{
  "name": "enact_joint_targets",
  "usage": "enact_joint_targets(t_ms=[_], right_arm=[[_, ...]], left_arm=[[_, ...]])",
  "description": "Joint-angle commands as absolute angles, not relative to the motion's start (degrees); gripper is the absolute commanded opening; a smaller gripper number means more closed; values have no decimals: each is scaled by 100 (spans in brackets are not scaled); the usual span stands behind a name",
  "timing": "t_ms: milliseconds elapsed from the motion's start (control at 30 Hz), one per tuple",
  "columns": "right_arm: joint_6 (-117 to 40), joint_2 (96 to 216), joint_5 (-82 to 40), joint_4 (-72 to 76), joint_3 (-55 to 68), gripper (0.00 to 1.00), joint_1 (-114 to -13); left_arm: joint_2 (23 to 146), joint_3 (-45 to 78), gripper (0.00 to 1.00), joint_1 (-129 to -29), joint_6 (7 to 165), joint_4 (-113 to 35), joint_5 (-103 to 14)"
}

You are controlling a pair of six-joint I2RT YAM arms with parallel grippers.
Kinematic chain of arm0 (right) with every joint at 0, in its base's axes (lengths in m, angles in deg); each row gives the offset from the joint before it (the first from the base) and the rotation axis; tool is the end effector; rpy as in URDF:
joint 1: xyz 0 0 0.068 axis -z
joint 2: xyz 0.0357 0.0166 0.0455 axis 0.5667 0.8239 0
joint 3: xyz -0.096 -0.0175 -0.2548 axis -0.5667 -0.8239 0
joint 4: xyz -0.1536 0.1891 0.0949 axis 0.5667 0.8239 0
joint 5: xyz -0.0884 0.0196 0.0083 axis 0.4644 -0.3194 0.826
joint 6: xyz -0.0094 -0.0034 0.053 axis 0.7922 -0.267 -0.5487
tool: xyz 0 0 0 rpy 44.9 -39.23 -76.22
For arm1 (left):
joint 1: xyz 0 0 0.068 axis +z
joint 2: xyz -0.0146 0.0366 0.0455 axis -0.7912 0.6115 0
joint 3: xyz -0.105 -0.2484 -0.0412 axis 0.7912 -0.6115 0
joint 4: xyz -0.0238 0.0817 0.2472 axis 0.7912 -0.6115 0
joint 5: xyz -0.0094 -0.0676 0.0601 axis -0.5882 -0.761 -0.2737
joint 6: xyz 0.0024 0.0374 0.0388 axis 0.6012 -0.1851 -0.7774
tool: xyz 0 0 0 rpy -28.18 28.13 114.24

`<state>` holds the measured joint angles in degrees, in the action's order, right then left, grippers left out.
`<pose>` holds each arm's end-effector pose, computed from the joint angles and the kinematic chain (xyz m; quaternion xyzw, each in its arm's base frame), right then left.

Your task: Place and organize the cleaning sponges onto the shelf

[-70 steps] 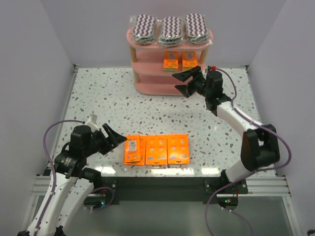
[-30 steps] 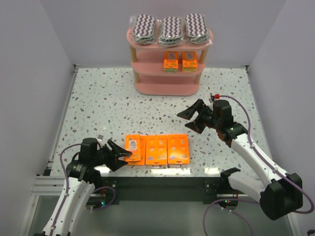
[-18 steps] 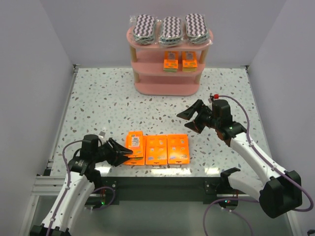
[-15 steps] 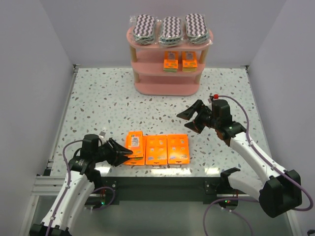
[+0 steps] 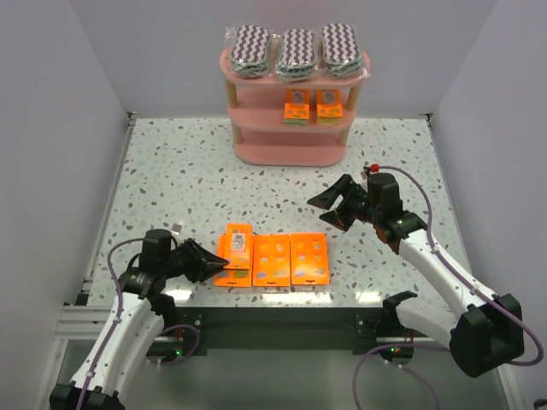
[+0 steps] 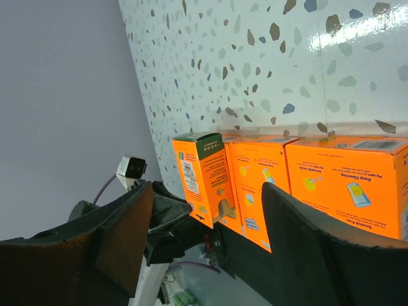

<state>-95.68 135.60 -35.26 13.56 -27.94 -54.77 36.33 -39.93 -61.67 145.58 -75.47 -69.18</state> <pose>0.2145 0.0933 0.2634 0.2302 0.8298 0.4451 0.2456 0.1053 -0.0371 0.1703 -0.3648 0.8170 -0.4344 0.1040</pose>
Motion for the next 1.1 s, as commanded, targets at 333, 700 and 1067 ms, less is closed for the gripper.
enact_joint_targets(t_ms=[333, 700, 1067], right_arm=[[-9445, 13642, -3547, 1184, -2785, 68, -5500], [-9445, 13598, -3670, 1192, -2697, 66, -5500], [-9462, 13413, -3688, 1377, -2758, 66, -5509]], left_arm=[[3877, -3903, 8, -6118, 14105, -7239, -6921], [4175, -3122, 0, -6118, 14017, -6255, -7167], [5747, -2137, 0, -6118, 14105, -3910, -7369]])
